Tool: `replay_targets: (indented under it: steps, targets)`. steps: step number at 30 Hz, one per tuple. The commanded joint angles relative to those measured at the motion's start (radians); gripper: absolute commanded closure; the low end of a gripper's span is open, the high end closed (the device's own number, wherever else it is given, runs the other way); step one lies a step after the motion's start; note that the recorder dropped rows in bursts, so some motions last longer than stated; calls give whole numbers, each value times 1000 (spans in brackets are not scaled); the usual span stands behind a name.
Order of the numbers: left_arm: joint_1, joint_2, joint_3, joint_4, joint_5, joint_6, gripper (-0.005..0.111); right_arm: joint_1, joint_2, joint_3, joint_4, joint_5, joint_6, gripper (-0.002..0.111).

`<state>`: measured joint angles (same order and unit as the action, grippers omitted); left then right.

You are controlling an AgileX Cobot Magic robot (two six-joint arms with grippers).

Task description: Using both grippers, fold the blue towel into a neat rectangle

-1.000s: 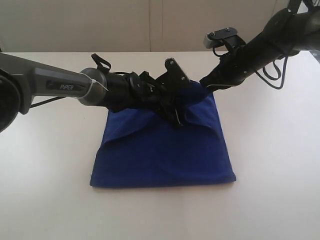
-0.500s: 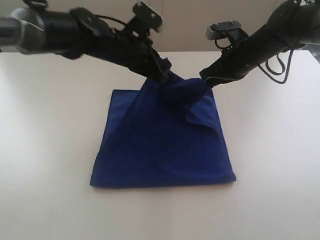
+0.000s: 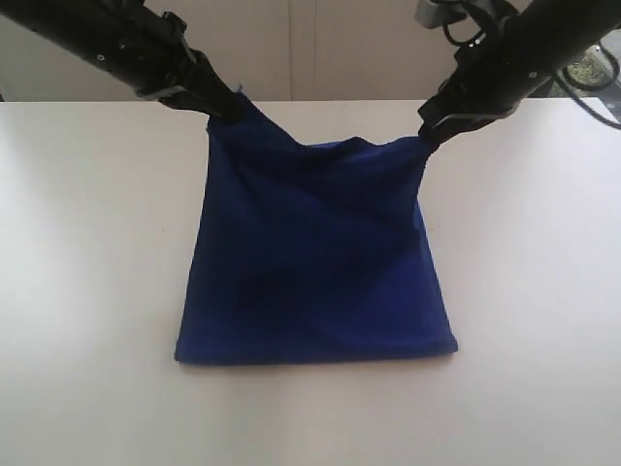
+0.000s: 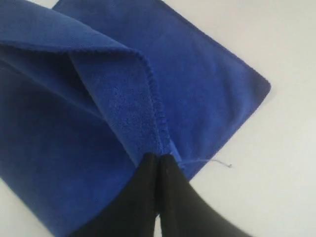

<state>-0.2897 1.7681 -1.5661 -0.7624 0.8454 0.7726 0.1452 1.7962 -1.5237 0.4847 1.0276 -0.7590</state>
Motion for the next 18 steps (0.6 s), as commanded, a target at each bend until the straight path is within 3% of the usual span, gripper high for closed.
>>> replay_targets:
  steps: [1,12,18]
  targets:
    - [5,-70,-1,-14,170,-90,107,-6,-116,-1,-11,142,5,108]
    - [5,-223,3,-14,335,-251,107,-6,-362,87,-9,193,73,108]
    - [5,-292,90,-14,358,-301,107,-6,-482,194,-4,193,93,108]
